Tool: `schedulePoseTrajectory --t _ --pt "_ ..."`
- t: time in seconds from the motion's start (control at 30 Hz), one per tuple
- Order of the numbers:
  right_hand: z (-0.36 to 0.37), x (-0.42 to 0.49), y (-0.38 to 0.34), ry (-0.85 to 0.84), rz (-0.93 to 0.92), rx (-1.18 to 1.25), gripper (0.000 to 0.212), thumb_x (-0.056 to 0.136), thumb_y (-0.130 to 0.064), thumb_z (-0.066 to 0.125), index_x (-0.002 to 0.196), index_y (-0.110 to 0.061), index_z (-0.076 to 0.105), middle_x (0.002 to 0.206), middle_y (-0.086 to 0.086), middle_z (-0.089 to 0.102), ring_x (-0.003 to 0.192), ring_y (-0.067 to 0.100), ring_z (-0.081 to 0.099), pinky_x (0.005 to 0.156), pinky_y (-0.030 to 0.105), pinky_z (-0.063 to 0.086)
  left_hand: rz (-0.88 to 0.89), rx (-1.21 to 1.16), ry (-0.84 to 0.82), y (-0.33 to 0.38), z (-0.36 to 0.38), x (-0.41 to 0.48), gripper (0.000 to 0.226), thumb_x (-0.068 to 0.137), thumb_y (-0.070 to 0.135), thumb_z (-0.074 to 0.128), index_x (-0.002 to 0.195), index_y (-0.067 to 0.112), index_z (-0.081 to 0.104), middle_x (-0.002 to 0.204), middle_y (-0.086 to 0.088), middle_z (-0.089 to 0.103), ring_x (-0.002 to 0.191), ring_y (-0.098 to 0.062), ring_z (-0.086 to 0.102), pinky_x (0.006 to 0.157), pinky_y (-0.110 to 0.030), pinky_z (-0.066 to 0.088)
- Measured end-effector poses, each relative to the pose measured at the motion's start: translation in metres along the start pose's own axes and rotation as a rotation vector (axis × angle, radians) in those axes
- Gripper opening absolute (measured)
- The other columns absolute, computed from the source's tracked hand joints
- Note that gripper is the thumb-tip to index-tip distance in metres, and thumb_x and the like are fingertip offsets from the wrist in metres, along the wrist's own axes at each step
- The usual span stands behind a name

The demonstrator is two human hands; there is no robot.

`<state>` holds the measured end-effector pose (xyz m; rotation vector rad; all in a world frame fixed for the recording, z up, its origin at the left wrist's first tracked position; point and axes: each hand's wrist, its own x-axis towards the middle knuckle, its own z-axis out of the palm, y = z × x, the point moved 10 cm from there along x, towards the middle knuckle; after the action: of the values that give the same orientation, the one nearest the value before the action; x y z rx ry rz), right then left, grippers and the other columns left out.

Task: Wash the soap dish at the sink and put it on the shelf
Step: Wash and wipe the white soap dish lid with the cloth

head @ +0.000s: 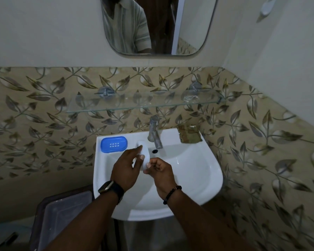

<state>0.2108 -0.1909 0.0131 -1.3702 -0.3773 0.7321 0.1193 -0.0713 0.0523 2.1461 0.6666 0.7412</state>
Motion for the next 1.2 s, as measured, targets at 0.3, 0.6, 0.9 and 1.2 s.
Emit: schedulePoseTrajectory --t 0.3,0.6,0.9,1.2 --pt "0.002 -0.002 -0.027 -0.093 -0.237 -0.543 0.007 0.096 -0.008 0.063 0.092 -0.007 0.069 0.093 0.01 0.07 0.082 0.018 0.063 0.075 0.025 0.054 -0.193 -0.341 -0.027 -0.018 0.0 -0.002 0.03 0.1 0.028 0.06 0.129 0.035 0.06 0.126 0.006 0.066 0.098 -0.002 0.069 0.088 -0.031 0.058" --pt "0.001 -0.04 -0.064 -0.462 -1.077 -1.518 0.025 0.09 -0.003 0.046 0.092 -0.011 0.07 0.093 0.004 0.07 0.092 0.025 0.064 0.058 0.033 0.054 -0.627 -0.831 -0.091 -0.054 0.016 -0.017 0.024 0.098 0.033 0.06 0.112 0.018 0.074 0.101 -0.011 0.079 0.073 -0.029 0.074 0.068 -0.039 0.063" --pt "-0.038 -0.003 -0.094 -0.254 -1.193 -1.535 0.043 0.089 0.0 0.049 0.129 -0.007 0.062 0.135 0.015 0.063 0.126 0.03 0.055 0.105 0.037 0.046 -0.582 -0.933 0.021 -0.049 0.037 -0.004 0.018 0.1 0.016 0.058 0.105 0.015 0.076 0.102 -0.015 0.078 0.083 -0.034 0.071 0.076 -0.046 0.064" --pt "-0.117 0.135 -0.106 0.055 -0.615 -1.708 0.086 0.095 -0.051 0.053 0.159 -0.011 0.013 0.168 0.011 0.01 0.156 0.027 0.006 0.127 0.046 0.006 -0.565 -0.89 0.076 -0.058 0.044 -0.009 0.021 0.101 0.022 0.058 0.111 0.019 0.077 0.103 -0.014 0.078 0.079 -0.03 0.071 0.077 -0.046 0.063"
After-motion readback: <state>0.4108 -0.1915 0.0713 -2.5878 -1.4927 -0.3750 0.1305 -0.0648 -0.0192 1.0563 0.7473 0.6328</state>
